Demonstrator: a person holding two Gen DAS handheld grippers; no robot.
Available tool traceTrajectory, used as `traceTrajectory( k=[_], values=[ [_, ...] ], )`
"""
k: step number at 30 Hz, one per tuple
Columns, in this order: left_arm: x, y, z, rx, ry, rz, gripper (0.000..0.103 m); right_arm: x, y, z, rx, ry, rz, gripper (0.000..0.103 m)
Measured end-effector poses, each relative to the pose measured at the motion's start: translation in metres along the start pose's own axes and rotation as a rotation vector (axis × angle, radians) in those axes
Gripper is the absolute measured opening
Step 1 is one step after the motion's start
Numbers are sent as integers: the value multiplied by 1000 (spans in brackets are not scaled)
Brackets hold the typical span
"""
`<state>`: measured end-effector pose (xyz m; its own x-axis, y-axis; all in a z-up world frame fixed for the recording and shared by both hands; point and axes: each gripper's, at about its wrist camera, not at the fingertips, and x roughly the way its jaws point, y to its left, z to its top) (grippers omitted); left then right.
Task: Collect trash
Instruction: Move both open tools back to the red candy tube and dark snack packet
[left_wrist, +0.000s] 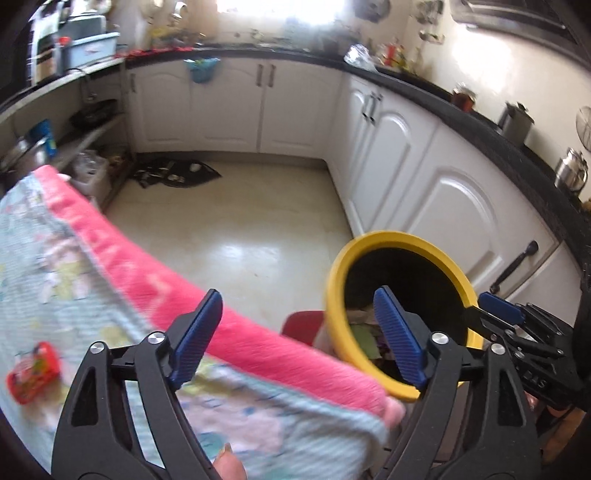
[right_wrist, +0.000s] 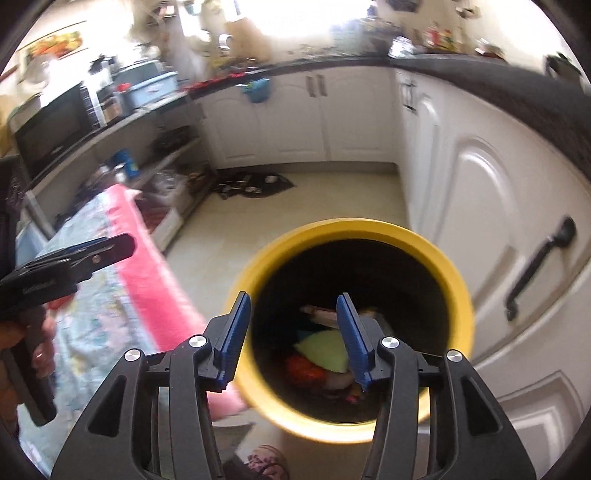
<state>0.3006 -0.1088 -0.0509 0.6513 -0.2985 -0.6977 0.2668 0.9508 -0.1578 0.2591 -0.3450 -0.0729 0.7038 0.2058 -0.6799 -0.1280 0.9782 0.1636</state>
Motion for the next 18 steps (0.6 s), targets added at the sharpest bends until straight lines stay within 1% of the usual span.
traceTrajectory(
  k=[1, 4, 6, 8, 9, 12, 13, 16, 18],
  values=[
    [-8, 7, -1, -6, -13, 11, 82, -3, 8, 1, -11, -5, 15, 48],
    [-29, 25, -5, -22, -46, 38, 86, -14, 34, 5, -52, -22, 73, 52],
    [-45, 38, -8, -25, -69, 71, 89, -19, 55, 7, -89, -28, 113, 56],
    [-60, 53, -12, -33, -89, 102, 90, -23, 73, 7, -125, -32, 144, 58],
    [-66, 61, -14, -42, -94, 112, 91, -25, 87, 5, -154, -31, 177, 60],
    [-80, 88, -21, -62, -99, 160, 92, -24, 118, 0, -219, -10, 239, 62],
    [-84, 99, -24, -72, -97, 188, 92, -24, 127, -4, -246, 1, 260, 62],
    [-92, 129, -33, -123, -86, 220, 92, -19, 161, -16, -325, 37, 308, 64],
    [-95, 145, -38, -130, -76, 247, 92, -14, 185, -26, -371, 70, 346, 64]
  ],
)
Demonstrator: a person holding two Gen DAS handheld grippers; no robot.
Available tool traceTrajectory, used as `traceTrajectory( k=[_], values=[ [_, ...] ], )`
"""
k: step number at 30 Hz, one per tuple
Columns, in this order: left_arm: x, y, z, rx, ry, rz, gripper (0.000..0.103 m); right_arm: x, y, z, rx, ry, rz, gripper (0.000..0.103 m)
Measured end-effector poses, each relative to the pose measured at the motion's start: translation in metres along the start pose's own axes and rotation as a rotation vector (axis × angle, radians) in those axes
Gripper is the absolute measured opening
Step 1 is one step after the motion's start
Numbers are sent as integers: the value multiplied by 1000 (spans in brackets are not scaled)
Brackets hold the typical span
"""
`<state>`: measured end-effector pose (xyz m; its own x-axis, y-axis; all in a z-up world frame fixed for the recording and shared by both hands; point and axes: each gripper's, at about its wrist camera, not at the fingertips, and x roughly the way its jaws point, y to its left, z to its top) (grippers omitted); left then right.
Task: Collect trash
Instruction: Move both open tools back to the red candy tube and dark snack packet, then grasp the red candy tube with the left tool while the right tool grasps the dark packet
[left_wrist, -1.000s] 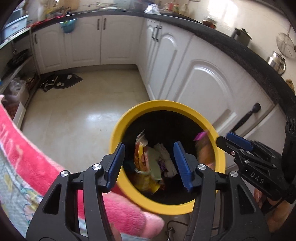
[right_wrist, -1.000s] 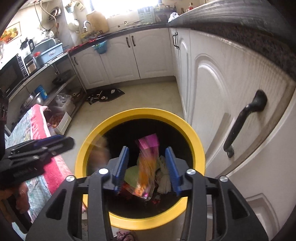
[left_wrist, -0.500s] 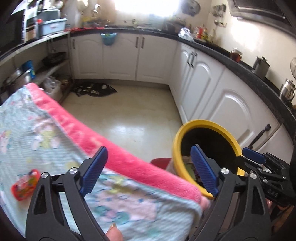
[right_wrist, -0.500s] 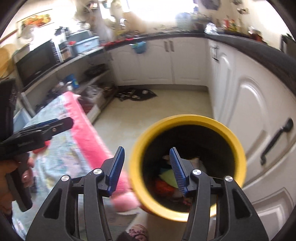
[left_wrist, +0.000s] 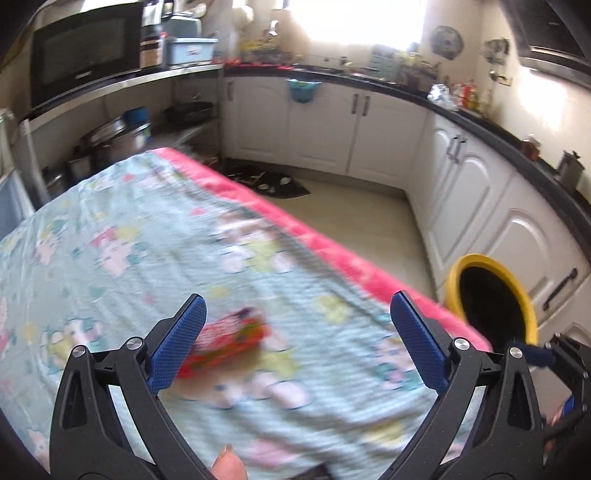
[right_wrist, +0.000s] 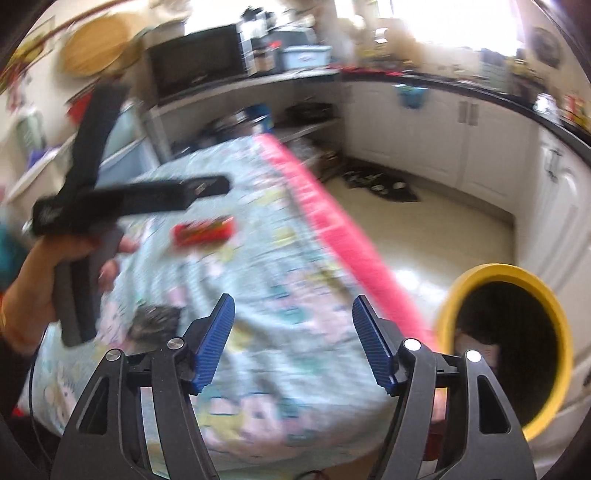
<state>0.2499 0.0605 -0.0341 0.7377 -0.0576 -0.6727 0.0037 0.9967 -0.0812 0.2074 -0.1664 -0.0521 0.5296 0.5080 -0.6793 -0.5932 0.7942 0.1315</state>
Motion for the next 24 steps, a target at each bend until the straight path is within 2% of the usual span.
traceTrajectory(
  k=[2, 6, 9, 16, 17, 18, 22, 23, 24],
  values=[
    [3, 19, -4, -3, 20, 30, 92, 13, 21, 0, -39, 29, 32, 64],
    [11, 42, -11, 21, 47, 14, 92, 33, 53, -2, -82, 77, 92, 64],
    [21, 54, -15, 47, 76, -20, 92, 50, 73, -2, -110, 117, 150, 65],
    [44, 56, -18, 152, 135, -105, 92, 93, 96, -3, -94, 220, 206, 64],
    [48, 55, -19, 174, 148, -107, 92, 96, 97, -3, -85, 227, 219, 60],
    [52, 54, -20, 191, 158, -101, 92, 98, 98, -2, -75, 231, 241, 50],
    [64, 52, -23, 219, 178, -119, 92, 99, 100, 0, -74, 233, 265, 39],
    [65, 52, -24, 227, 180, -132, 91, 98, 99, 0, -71, 235, 270, 17],
    [67, 51, -25, 235, 185, -137, 84, 96, 98, 1, -79, 235, 261, 6]
  ],
)
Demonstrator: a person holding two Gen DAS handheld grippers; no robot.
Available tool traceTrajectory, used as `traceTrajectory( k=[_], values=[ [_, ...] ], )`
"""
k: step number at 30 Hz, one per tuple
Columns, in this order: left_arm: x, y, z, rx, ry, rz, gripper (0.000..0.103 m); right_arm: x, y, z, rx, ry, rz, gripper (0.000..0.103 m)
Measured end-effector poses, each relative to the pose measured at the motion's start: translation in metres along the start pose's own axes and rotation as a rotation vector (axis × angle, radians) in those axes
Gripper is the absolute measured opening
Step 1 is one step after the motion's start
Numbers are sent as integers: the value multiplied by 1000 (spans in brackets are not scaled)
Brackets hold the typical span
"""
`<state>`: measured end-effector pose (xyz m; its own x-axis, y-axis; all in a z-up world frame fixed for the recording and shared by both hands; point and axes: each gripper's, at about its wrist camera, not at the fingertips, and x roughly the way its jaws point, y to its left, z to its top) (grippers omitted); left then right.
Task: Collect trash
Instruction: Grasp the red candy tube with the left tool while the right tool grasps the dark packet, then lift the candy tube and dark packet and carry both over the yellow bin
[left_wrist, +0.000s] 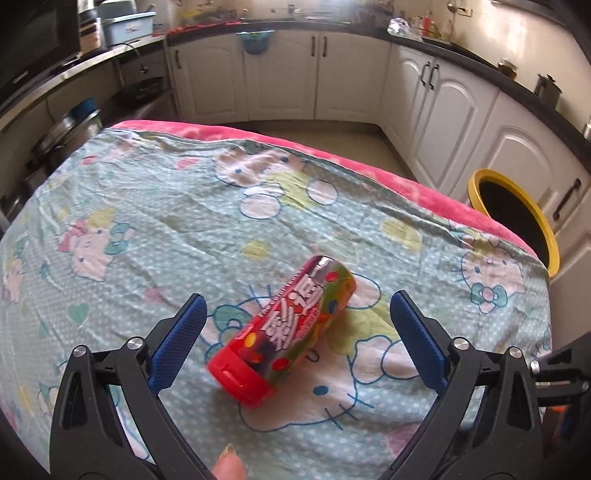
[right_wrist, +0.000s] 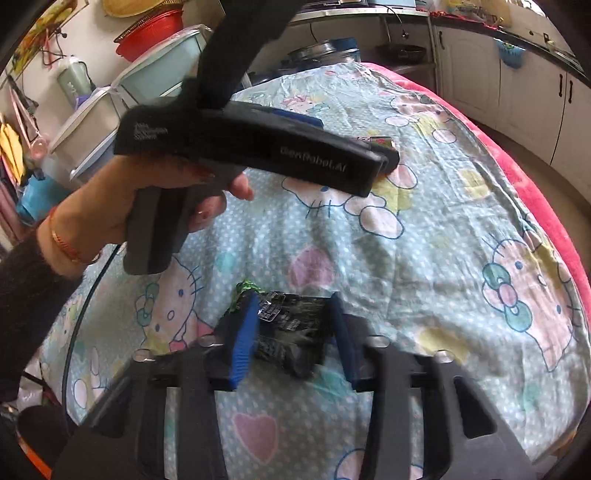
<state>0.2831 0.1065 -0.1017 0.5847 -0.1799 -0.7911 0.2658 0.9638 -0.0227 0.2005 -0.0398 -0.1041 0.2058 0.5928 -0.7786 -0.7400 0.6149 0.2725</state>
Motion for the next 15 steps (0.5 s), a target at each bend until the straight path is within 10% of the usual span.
traceTrajectory(
  k=[7, 15],
  values=[
    [3, -4, -10, 21, 42, 54, 31, -19, -8, -10, 27, -14, 38, 3],
    [-19, -20, -12, -13, -9, 44, 26, -63, -21, -15, 41, -92, 9, 2]
  ],
)
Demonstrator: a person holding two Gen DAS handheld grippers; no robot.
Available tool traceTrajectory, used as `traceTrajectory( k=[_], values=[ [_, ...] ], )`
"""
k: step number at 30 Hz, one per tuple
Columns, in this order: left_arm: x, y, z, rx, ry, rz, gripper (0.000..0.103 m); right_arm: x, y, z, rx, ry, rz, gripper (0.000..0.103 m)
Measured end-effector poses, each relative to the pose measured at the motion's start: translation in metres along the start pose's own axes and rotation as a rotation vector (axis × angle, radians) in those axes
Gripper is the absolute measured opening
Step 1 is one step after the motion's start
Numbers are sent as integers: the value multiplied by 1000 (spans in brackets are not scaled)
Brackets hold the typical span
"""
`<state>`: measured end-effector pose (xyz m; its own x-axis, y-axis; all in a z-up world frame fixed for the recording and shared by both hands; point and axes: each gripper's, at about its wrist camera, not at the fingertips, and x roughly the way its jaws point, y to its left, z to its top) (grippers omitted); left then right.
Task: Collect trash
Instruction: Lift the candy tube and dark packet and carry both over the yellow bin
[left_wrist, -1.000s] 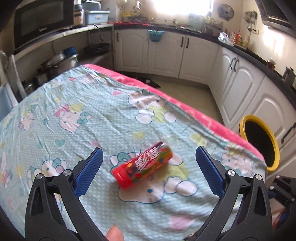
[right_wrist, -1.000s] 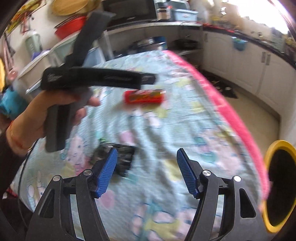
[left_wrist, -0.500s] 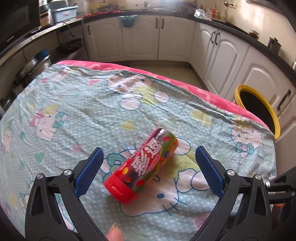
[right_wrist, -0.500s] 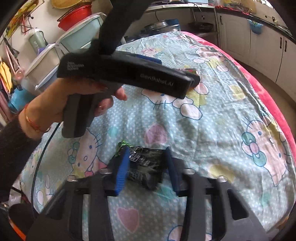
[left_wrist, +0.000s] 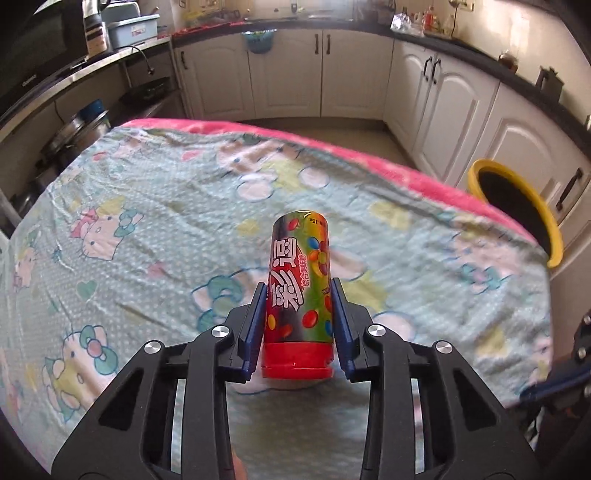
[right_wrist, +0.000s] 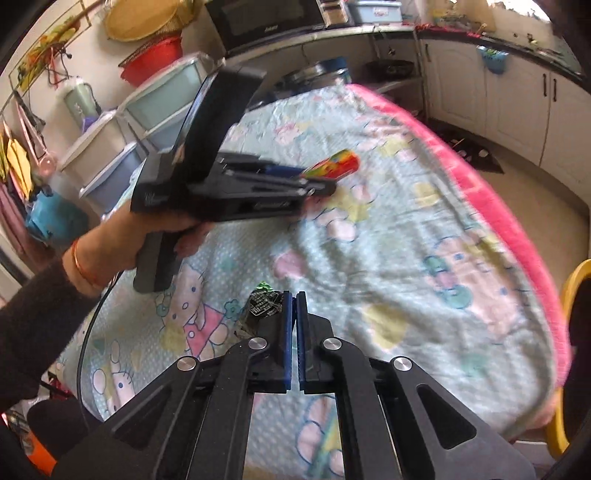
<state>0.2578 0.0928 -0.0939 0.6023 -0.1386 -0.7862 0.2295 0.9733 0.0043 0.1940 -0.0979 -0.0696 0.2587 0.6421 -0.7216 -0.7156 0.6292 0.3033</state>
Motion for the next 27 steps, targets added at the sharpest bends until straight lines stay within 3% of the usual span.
traceTrajectory(
  k=[10, 17, 22, 27],
  values=[
    [-18, -65, 51, 2, -111, -87, 26, -89, -58, 5, 99, -170, -145, 2],
    [-14, -139, 91, 57, -158, -198, 26, -163, -121, -12, 241, -301, -379, 2],
    [-5, -189, 108, 91, -161, -262, 26, -191, -154, -29, 318, -347, -511, 2],
    [7, -233, 119, 122, -154, -319, 26, -203, -184, -50, 404, -369, -577, 2]
  ],
)
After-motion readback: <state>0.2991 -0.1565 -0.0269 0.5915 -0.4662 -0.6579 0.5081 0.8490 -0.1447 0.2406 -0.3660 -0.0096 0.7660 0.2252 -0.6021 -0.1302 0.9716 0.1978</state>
